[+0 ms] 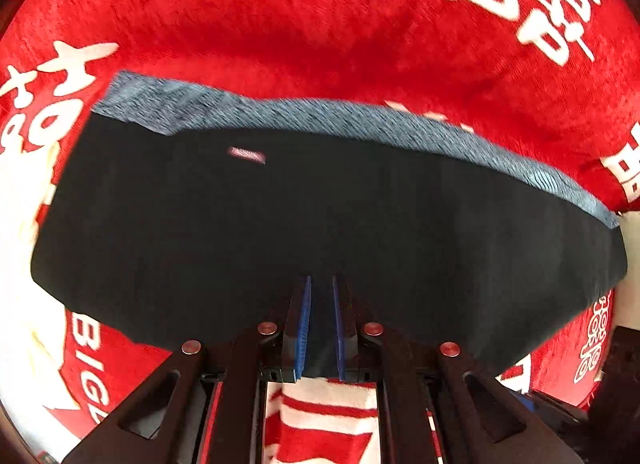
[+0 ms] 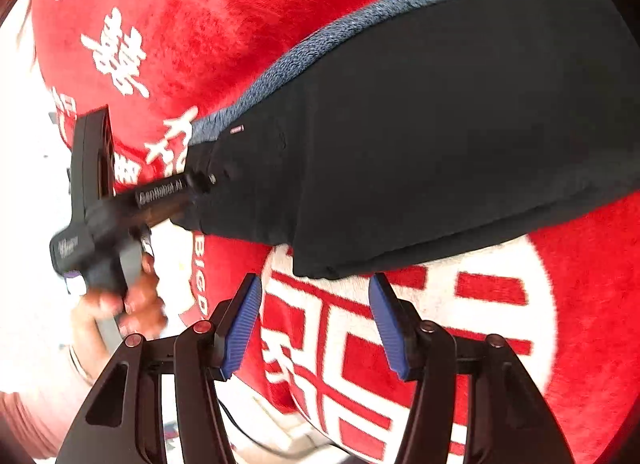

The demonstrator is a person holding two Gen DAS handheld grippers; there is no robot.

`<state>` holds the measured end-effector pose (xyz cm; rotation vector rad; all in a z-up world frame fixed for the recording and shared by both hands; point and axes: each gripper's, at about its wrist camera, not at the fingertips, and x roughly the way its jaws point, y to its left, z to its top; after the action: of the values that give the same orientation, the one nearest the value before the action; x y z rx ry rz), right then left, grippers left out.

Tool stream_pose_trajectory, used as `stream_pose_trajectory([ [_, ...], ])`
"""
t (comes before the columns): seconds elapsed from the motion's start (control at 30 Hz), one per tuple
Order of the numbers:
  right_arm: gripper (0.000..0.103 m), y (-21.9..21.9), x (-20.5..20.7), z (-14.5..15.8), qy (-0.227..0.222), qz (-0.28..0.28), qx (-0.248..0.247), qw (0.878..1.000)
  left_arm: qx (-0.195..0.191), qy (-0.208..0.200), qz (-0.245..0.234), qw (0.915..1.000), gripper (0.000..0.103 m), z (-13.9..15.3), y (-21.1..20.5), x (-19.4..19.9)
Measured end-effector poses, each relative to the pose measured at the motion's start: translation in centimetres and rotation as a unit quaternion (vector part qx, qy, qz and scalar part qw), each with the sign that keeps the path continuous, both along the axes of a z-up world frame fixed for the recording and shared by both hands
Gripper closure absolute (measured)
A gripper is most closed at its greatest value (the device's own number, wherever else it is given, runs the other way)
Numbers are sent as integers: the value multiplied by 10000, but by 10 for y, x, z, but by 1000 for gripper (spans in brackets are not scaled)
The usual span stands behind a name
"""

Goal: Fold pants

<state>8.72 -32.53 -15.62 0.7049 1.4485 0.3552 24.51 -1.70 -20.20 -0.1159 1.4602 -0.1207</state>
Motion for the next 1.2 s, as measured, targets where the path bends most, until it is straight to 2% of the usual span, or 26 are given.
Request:
stream_pose_trajectory([
  [0.17,50,-1,7,-15,45,-602,402,9974,85,-9,-174,9998,91,-1,-10,4],
  [0.23,74,-3,10,-21,217,-875,462,9949,119,-9,-252,9996,91,2,-14,5],
  [0.27,95,-4,14,-20,255,-961,419,9942,143,-25,-324,9994,91,5,-17,6],
  [0.33,95,-2,16,-9,77,-921,371,9950,147,-91,-482,9987,91,14,-23,6],
  [0.4,96,9,12,7,-181,-588,14,9981,115,-153,-713,9973,91,17,-37,1],
  [0.57,97,10,-5,-22,331,-665,-38,9972,90,62,-1086,9940,91,-6,-72,-17],
  [0.63,96,4,-9,-21,415,-625,-171,9970,349,-44,-1204,9921,91,-14,-83,-27],
  [0.67,96,-1,-11,-17,420,-576,-249,9971,528,-283,-1296,9897,91,-13,-88,-32],
  [0.73,96,-18,-13,0,292,-502,-508,9970,765,-474,-1429,9856,91,-13,-96,-36],
  [0.83,96,-43,-3,26,-141,-406,-1053,9935,811,-511,-1403,9855,91,-12,-97,-38],
  [0.93,83,-67,23,42,-529,-340,-1469,9872,845,-482,-1404,9853,91,-14,-101,-34],
  [0.97,76,-73,34,43,-589,-293,-1591,9851,874,-488,-1416,9848,91,-13,-101,-34],
  [1.0,75,-77,42,40,-606,-217,-1714,9831,904,-498,-1422,9844,91,-13,-102,-34],
  [1.1,79,-95,57,20,-271,-69,-2288,9731,1010,-504,-1402,9837,91,-11,-106,-39],
  [1.2,82,-131,57,18,-287,-352,-2442,9687,1128,-445,-1374,9831,91,-13,-109,-37],
])
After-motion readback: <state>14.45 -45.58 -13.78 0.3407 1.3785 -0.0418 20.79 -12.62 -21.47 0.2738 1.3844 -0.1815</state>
